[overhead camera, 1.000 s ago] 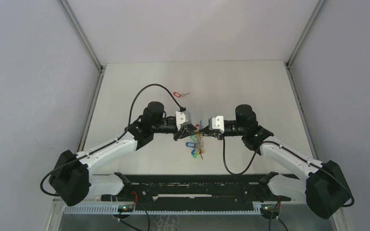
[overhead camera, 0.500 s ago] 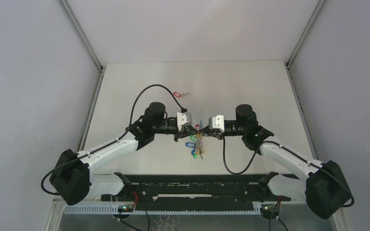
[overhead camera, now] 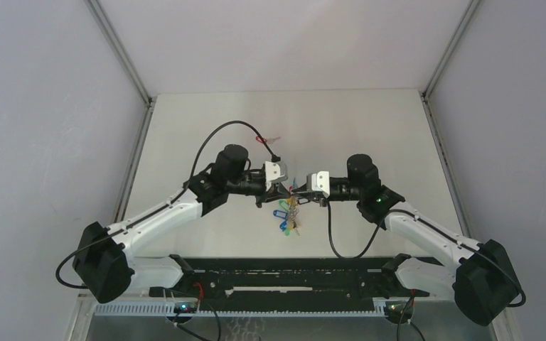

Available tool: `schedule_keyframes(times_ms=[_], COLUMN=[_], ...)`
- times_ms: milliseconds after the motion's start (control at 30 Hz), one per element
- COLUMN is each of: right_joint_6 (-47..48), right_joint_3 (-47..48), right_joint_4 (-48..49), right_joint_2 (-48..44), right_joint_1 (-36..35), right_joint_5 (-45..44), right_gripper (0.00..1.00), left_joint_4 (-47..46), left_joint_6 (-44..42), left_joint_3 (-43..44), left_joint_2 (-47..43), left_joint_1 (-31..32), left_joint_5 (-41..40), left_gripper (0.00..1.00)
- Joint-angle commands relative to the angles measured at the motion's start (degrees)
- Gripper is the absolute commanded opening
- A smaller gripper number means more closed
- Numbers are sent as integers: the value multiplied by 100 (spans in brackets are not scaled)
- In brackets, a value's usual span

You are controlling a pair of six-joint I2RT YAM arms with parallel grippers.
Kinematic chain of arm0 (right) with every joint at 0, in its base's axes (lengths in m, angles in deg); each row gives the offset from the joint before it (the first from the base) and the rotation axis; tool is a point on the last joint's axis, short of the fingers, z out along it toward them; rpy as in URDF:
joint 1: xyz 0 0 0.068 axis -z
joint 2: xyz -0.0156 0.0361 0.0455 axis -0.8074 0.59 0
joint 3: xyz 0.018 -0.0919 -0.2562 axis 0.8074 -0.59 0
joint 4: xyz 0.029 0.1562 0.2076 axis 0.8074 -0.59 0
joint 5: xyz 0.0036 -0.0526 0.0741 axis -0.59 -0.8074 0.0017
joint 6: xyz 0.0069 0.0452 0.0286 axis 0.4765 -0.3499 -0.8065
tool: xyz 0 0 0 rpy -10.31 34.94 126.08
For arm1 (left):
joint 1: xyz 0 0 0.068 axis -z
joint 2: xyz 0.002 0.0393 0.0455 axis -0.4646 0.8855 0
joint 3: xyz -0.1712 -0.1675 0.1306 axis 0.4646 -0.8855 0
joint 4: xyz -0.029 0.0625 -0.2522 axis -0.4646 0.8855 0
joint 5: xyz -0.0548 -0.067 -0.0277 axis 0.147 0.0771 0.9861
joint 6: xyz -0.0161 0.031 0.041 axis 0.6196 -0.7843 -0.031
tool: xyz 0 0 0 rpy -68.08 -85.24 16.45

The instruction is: Put the keys on the keyring

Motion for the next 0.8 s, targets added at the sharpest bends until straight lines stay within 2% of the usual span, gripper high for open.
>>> schedule_keyframes(times_ms=[0,467,767], right_joint_6=[284,651,672], right_joint_3=[315,644,743], right_joint_4=[-317,-1145,-1174], right_joint_2=[-129,23,98], right_joint_1=[-77,-203,-288], right_joint_5=[-200,-265,-175], right_gripper=[12,15,14], left_joint_4=[419,772,946], left_joint_6=[-193,-329,-376], left_joint_3=[604,802,950], left_joint_2=[-118,-109,-29], left_joint_1=[97,142,173], left_joint_5=[-20,-127,-106], left_gripper=[0,0,0])
